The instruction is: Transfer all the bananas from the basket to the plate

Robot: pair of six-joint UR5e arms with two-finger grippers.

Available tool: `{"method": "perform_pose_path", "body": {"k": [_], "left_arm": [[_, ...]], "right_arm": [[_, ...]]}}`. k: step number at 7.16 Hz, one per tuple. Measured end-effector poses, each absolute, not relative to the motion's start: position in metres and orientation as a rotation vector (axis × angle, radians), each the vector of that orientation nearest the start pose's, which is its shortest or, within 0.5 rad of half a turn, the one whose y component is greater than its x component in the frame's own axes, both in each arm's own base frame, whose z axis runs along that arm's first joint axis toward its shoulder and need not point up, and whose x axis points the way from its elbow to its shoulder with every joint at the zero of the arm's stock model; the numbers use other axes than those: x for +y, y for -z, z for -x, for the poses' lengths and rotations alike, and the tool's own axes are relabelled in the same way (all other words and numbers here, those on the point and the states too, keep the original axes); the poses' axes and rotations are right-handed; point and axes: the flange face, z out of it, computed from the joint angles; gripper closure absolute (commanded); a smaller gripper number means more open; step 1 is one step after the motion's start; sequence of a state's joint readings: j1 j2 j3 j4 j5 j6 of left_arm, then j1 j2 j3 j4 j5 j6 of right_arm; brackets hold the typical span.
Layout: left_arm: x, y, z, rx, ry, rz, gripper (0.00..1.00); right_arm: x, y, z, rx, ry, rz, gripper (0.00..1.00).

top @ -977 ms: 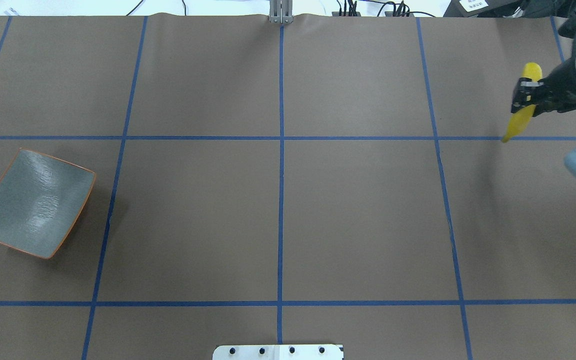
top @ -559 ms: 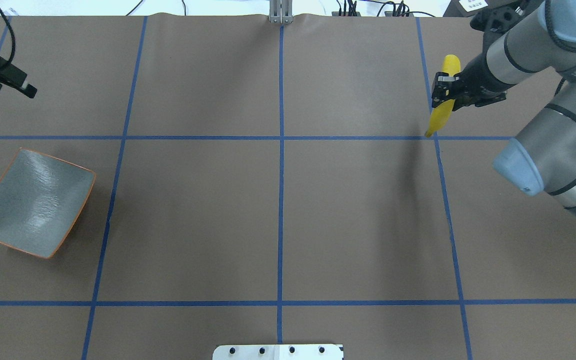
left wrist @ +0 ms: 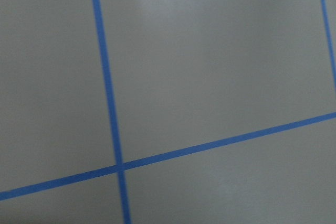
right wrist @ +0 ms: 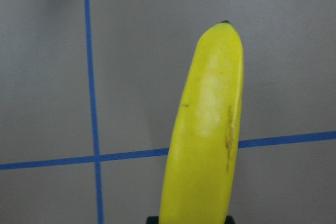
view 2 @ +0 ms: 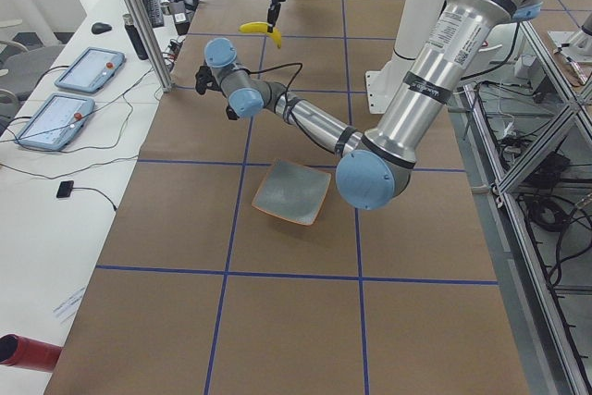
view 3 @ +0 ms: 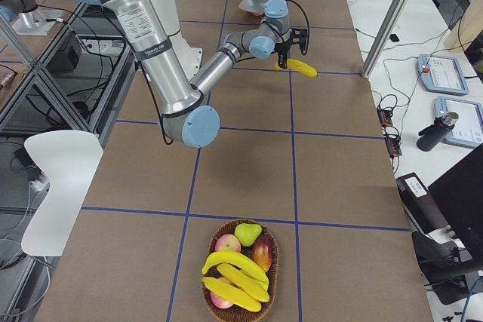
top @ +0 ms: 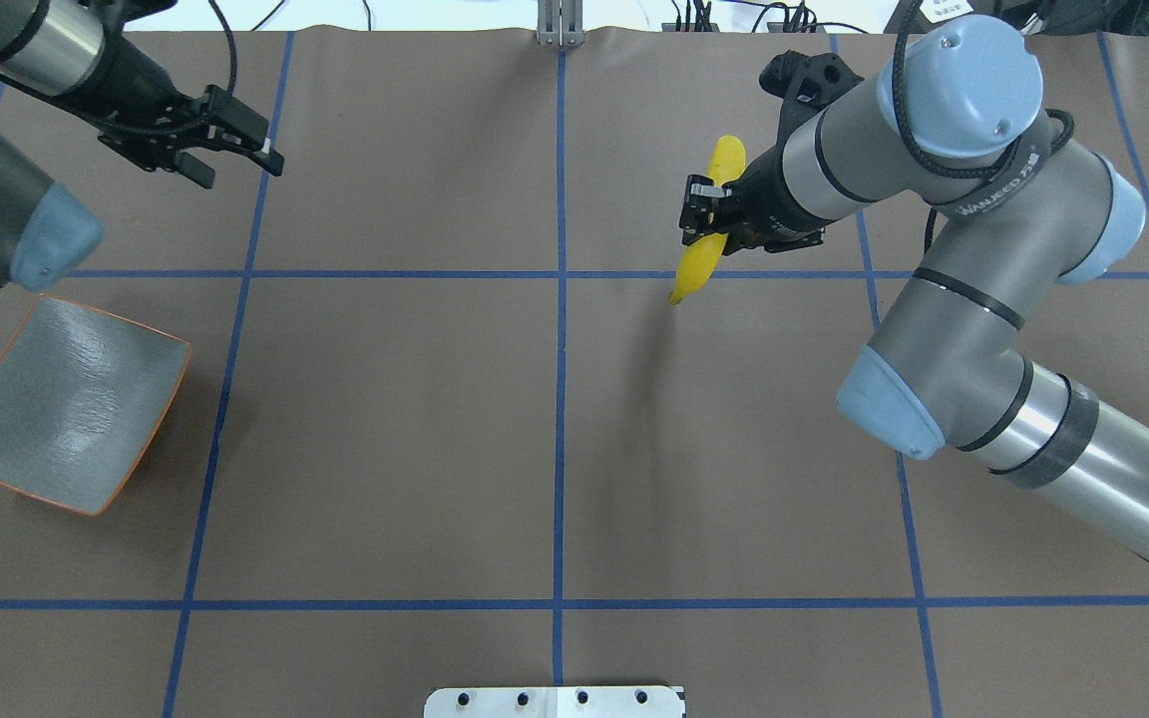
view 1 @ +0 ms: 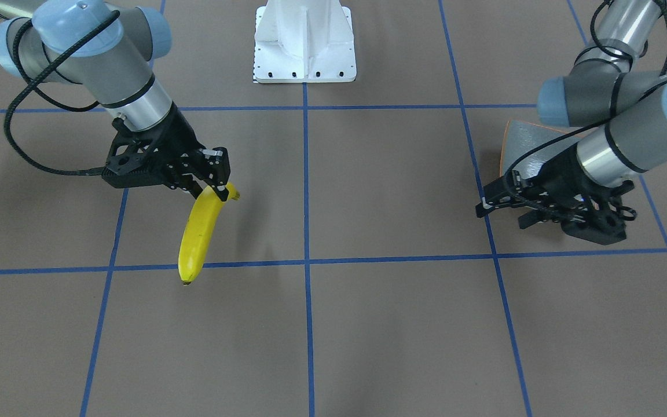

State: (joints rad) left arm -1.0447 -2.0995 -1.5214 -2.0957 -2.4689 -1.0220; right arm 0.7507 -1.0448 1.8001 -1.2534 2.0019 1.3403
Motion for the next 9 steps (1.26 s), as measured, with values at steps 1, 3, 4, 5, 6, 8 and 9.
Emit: {"method": "perform_pose_path", "body": {"k": [1, 3, 4, 5, 6, 8, 9], "left_arm": [[-0.605, -0.263, -0.312, 1.289, 0.02, -0.07, 0.01], [-0.596, -0.214, -0.34, 1.366, -0.007, -0.072, 0.01], [-0.587, -0.194, -0.354, 1.406, -0.028, -0.072, 0.01], [-0.576, -0.176, -0.369, 1.451, -0.038, -0.071, 0.01], [-0.562, -0.162, -0.388, 1.494, -0.03, -0.087, 0.02], [-0.536, -0.141, -0.423, 1.584, 0.052, -0.109, 0.03], [-0.526, -0.134, -0.435, 1.616, 0.089, -0.09, 0.04]], "right_arm": [[-0.48, -0.211, 0.406, -1.17, -0.236, -0.14, 1.0], [-0.455, -0.207, 0.416, -1.276, -0.217, -0.12, 1.0], [-0.449, -0.203, 0.416, -1.323, -0.206, -0.122, 1.0], [-0.445, -0.199, 0.416, -1.353, -0.193, -0.126, 1.0], [-0.443, -0.194, 0.417, -1.37, -0.184, -0.13, 1.0], [-0.44, -0.186, 0.416, -1.391, -0.172, -0.139, 1.0], [-0.438, -0.182, 0.415, -1.409, -0.165, -0.148, 1.0]]}}
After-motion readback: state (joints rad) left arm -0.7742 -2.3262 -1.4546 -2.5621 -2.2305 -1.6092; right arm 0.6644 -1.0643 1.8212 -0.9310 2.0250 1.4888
